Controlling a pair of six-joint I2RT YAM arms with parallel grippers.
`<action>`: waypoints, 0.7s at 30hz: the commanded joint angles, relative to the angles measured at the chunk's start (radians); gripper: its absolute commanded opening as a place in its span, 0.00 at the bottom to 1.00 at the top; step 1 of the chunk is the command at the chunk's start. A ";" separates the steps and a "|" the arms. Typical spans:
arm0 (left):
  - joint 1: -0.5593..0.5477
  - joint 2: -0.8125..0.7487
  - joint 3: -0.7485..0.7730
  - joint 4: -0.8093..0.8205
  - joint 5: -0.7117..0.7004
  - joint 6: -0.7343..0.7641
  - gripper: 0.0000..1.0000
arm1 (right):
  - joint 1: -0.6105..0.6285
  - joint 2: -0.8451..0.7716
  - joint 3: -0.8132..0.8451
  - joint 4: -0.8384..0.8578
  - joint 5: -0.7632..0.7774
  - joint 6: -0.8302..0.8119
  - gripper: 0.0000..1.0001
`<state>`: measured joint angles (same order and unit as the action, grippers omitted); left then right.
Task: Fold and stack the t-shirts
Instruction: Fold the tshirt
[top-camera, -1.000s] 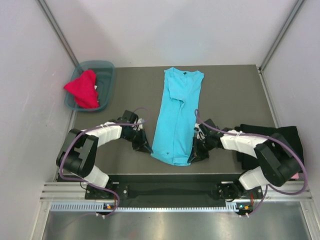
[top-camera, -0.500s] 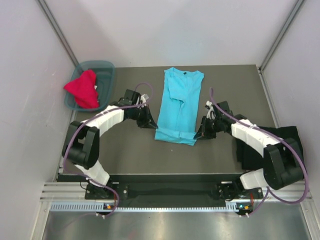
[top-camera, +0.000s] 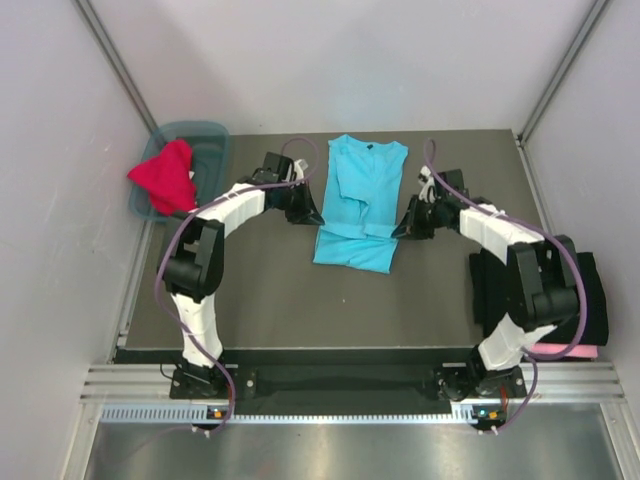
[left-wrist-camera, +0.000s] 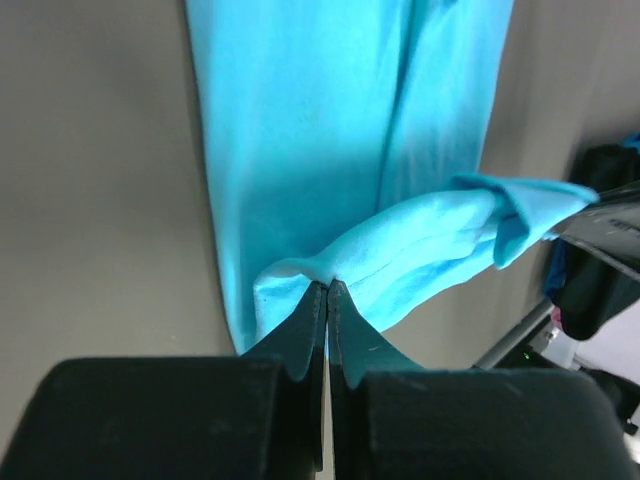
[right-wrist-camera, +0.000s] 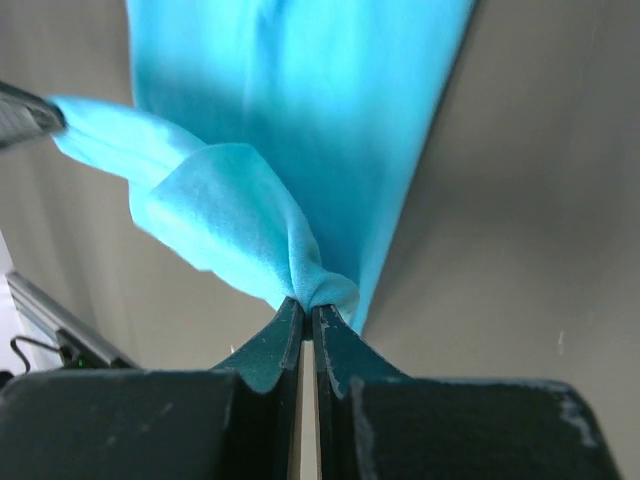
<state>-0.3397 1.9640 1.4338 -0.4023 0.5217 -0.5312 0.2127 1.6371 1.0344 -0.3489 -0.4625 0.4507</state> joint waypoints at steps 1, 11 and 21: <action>0.013 0.016 0.068 0.049 -0.037 0.019 0.00 | -0.022 0.064 0.125 0.057 -0.010 -0.044 0.00; 0.027 0.134 0.227 0.066 -0.061 0.054 0.00 | -0.033 0.222 0.276 0.036 -0.008 -0.067 0.00; 0.028 0.197 0.292 0.074 -0.063 0.065 0.00 | -0.047 0.285 0.331 0.037 0.002 -0.089 0.00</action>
<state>-0.3168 2.1540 1.6745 -0.3801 0.4622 -0.4870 0.1844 1.9125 1.3117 -0.3374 -0.4637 0.3870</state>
